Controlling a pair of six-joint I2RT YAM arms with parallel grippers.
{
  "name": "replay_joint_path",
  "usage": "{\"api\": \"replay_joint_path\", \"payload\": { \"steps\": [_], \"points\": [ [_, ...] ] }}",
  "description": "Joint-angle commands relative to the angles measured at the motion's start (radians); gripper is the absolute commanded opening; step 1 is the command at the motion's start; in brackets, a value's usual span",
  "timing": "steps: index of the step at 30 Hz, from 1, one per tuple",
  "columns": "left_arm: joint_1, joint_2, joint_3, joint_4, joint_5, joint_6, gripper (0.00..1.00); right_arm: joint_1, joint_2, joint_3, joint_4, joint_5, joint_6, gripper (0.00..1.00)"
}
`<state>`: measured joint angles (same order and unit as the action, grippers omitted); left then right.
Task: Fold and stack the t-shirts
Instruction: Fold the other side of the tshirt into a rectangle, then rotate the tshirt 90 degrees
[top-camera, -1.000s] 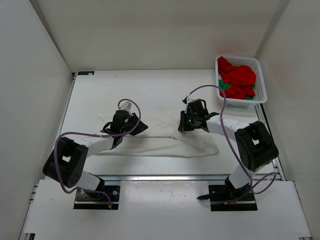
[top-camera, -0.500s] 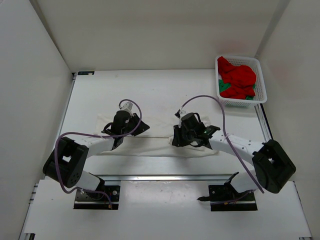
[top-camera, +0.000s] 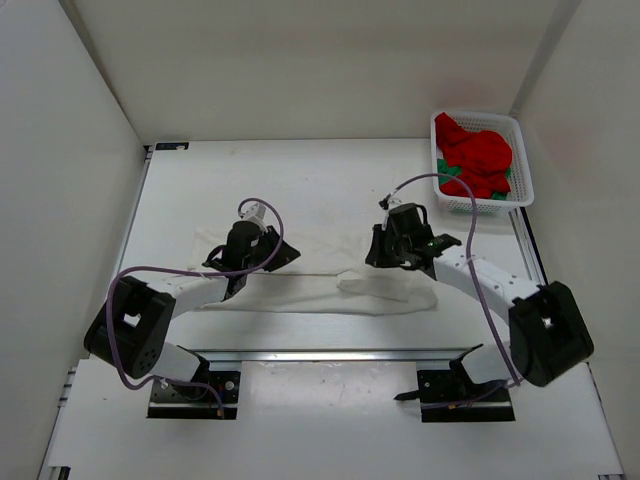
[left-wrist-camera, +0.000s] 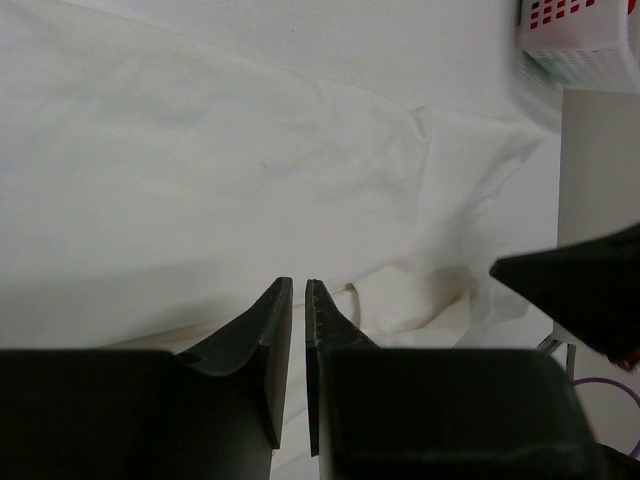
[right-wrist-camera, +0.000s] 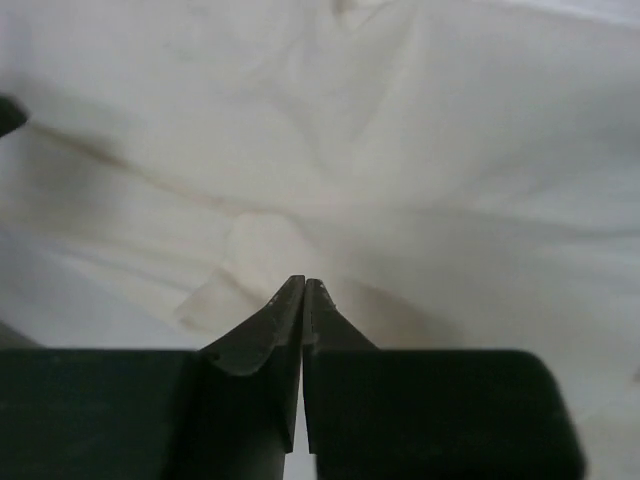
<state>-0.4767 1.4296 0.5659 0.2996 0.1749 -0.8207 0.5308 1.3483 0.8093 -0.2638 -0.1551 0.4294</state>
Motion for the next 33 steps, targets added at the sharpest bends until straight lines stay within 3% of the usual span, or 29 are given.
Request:
{"api": "replay_joint_path", "payload": {
  "steps": [1, 5, 16, 18, 22, 27, 33],
  "points": [
    [-0.010, -0.014, 0.023, 0.009, -0.002, 0.006, 0.22, -0.038, 0.132, 0.066, 0.051, -0.011, -0.050, 0.00],
    [-0.004, 0.005, 0.017, 0.015, 0.005, 0.005, 0.22, 0.029, 0.190, 0.093, -0.015, 0.011, -0.072, 0.00],
    [0.009, 0.000, 0.023, 0.032, 0.023, -0.005, 0.23, 0.291, -0.060, -0.127, -0.104, 0.072, 0.094, 0.00],
    [0.004, 0.012, 0.034, 0.033, 0.017, -0.008, 0.22, 0.268, -0.083, -0.099, -0.103, 0.086, 0.080, 0.01],
    [-0.028, 0.061, 0.086, 0.024, 0.009, 0.003, 0.23, 0.085, -0.098, -0.081, -0.001, 0.048, 0.032, 0.04],
    [-0.008, 0.176, 0.176, 0.009, 0.034, 0.005, 0.22, -0.193, 0.034, -0.049, 0.161, -0.023, 0.035, 0.00],
    [0.156, 0.249, 0.169, 0.064, 0.087, -0.047, 0.22, -0.350, 0.244, 0.021, 0.316, -0.027, 0.043, 0.00]
  ]
}}
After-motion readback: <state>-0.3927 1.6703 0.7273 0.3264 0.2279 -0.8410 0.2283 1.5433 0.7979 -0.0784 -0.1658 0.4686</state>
